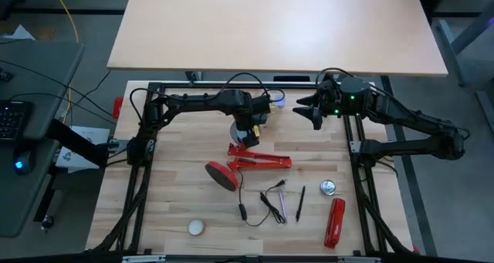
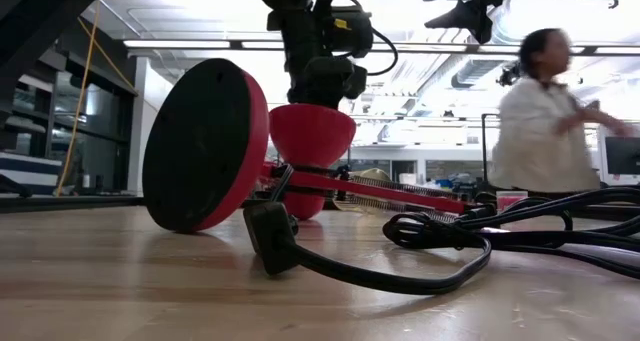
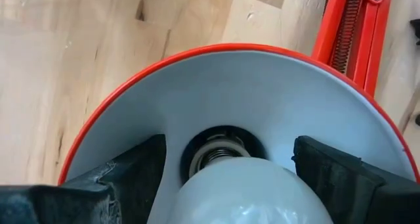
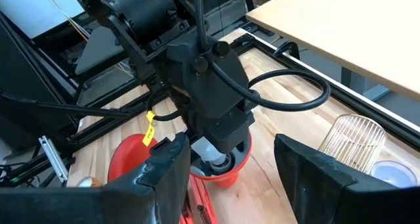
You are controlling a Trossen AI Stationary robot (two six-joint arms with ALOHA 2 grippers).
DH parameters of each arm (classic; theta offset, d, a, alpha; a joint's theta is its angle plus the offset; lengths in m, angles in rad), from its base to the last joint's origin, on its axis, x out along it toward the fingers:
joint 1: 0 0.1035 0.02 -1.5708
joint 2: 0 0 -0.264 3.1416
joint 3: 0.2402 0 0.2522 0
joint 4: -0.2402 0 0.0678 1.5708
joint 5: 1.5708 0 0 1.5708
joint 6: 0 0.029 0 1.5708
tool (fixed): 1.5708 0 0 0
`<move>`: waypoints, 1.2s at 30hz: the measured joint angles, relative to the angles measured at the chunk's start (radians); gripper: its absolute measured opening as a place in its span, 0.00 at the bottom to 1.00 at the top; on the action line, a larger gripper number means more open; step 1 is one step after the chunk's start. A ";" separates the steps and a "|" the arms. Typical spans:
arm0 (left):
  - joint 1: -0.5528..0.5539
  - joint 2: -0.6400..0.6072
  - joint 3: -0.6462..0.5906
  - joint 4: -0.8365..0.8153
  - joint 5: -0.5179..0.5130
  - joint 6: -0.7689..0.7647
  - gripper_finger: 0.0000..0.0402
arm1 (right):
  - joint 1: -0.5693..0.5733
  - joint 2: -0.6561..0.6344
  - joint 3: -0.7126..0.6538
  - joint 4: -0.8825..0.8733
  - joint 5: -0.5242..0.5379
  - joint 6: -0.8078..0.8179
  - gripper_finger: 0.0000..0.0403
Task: Screw lightbulb
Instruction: Insert the white lightbulb into the desk lamp
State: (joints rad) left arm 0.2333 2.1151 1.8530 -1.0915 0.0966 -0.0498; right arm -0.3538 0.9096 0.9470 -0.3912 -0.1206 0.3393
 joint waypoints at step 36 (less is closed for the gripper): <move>-0.013 -0.118 0.248 -0.250 0.049 0.104 0.99 | 0.000 0.029 0.000 0.025 -0.052 -0.026 0.49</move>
State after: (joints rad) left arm 0.2200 1.9966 2.1014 -1.3411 0.1455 0.0544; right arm -0.3537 0.9389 0.9470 -0.3658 -0.1721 0.3134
